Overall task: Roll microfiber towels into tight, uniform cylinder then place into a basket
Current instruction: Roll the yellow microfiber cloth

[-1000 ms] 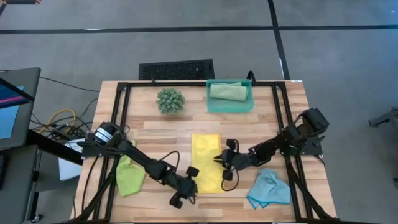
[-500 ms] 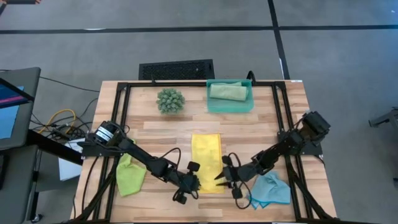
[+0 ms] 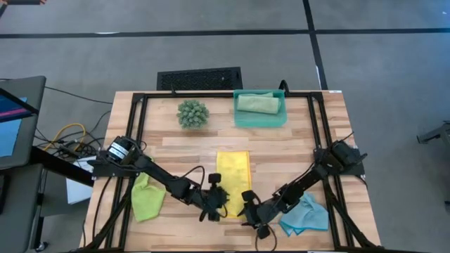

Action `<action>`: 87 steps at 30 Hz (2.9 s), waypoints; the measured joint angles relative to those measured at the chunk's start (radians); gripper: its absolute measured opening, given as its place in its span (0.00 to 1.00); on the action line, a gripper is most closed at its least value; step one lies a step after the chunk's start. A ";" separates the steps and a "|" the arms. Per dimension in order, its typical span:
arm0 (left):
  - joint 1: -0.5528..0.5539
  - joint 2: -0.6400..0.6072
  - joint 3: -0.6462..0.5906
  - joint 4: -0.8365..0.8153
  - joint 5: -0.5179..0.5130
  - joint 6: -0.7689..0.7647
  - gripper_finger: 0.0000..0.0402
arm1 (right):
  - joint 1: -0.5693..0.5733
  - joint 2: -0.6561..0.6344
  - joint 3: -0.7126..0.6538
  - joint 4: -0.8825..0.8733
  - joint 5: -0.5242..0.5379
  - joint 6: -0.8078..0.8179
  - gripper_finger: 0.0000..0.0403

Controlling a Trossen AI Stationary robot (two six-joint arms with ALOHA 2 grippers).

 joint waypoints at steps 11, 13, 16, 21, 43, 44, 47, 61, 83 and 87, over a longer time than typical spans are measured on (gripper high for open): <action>0.049 0.000 -0.094 0.002 -0.309 -0.136 0.18 | -0.005 -0.097 0.042 -0.367 0.191 0.061 0.36; 0.048 0.000 -0.087 0.011 -0.353 -0.108 0.18 | -0.007 -0.116 0.041 -0.405 0.221 0.060 0.34; 0.032 0.000 -0.068 0.023 -0.384 -0.054 0.18 | -0.001 -0.124 0.042 -0.359 0.218 0.016 0.32; 0.032 0.000 -0.055 0.026 -0.373 0.010 0.18 | -0.010 -0.074 0.042 -0.245 0.205 -0.069 0.30; -0.040 -0.001 -0.054 0.217 0.020 0.360 0.19 | -0.109 -0.072 0.040 -0.285 0.041 0.039 0.02; -0.046 -0.001 -0.054 0.217 0.056 0.399 0.21 | -0.114 -0.079 0.040 -0.287 0.026 0.051 0.02; -0.068 -0.001 -0.054 0.248 0.105 0.489 0.29 | -0.129 -0.114 0.037 -0.320 0.002 0.091 0.05; -0.129 0.004 -0.053 0.080 -0.113 0.432 0.69 | -0.229 -0.106 0.035 -0.290 -0.070 0.298 0.04; -0.129 0.067 -0.054 0.107 -0.309 0.109 0.31 | -0.224 -0.109 0.036 -0.264 -0.069 0.316 0.09; -0.138 0.067 -0.054 0.106 -0.311 0.109 0.25 | -0.214 -0.109 0.036 -0.263 -0.069 0.277 0.14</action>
